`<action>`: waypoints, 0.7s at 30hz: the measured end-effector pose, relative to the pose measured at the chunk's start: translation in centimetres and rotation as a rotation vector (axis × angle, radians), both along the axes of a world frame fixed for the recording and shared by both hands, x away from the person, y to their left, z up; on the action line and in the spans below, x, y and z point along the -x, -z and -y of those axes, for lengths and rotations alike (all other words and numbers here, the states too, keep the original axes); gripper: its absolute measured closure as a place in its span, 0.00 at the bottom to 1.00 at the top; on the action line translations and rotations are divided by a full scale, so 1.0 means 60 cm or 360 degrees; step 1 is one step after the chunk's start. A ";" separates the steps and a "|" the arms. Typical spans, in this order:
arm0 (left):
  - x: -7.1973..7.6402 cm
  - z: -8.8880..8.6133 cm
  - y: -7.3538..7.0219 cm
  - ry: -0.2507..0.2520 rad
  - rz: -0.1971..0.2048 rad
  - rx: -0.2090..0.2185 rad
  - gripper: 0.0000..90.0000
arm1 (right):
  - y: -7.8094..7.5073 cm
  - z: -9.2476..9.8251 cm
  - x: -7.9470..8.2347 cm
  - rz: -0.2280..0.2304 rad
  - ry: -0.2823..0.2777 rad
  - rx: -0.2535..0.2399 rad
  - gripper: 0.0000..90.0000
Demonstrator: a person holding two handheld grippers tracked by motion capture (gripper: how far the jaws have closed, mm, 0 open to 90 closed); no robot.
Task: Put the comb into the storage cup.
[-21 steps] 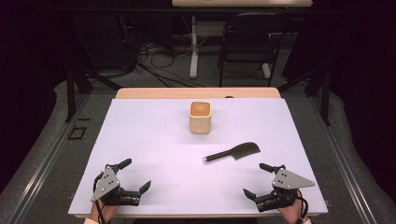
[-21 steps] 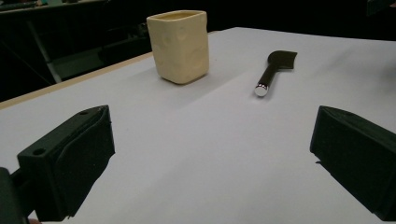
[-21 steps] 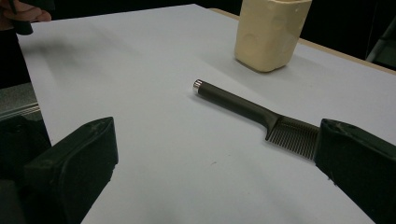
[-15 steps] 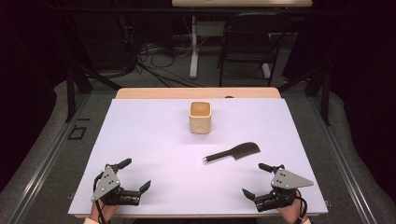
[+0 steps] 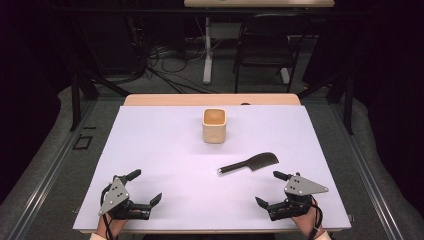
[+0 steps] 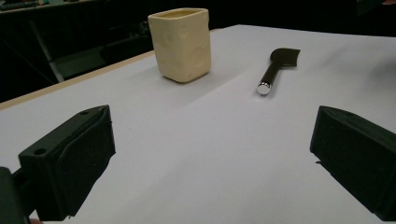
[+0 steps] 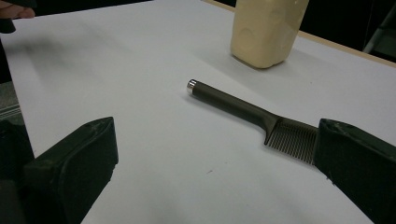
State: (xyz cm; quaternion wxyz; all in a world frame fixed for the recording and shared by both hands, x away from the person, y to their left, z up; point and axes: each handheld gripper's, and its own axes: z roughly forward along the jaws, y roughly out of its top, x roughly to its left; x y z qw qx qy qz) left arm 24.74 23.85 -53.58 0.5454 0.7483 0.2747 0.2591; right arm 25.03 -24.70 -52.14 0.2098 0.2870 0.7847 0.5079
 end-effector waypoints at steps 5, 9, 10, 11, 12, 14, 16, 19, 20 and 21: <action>0.001 0.000 0.000 -0.0009 0.0007 -0.0002 0.00 | -0.003 -0.008 -0.013 -0.0026 0.0011 -0.0013 0.00; -0.001 0.000 0.000 -0.0009 0.0006 -0.0006 0.00 | -0.004 -0.014 -0.021 -0.0039 0.0013 -0.0011 0.00; -0.001 0.000 0.000 -0.0010 0.0006 -0.0005 0.00 | -0.004 -0.016 -0.024 -0.0042 0.0010 -0.0008 0.00; -0.001 0.000 0.000 -0.0010 0.0004 -0.0005 0.00 | -0.005 -0.018 -0.026 -0.0041 0.0008 -0.0012 0.00; -0.001 0.000 0.000 -0.0010 0.0004 -0.0007 0.00 | -0.005 -0.024 -0.030 -0.0045 0.0005 0.0001 0.00; -0.001 0.000 0.000 -0.0010 0.0004 -0.0007 0.00 | -0.005 -0.029 -0.033 -0.0047 0.0006 0.0023 0.00; -0.001 0.000 0.000 -0.0015 0.0004 -0.0004 0.00 | -0.004 -0.033 -0.037 -0.0051 -0.0002 0.0037 0.00; -0.002 0.000 0.000 -0.0016 0.0002 -0.0004 0.00 | -0.006 -0.038 -0.042 -0.0054 0.0001 0.0043 0.00; -0.002 0.000 -0.001 -0.0017 0.0003 -0.0004 0.00 | -0.006 -0.039 -0.045 -0.0056 -0.0001 0.0043 0.00; -0.002 0.000 -0.001 -0.0015 0.0002 -0.0005 0.00 | -0.006 -0.039 -0.045 -0.0056 -0.0001 0.0043 0.00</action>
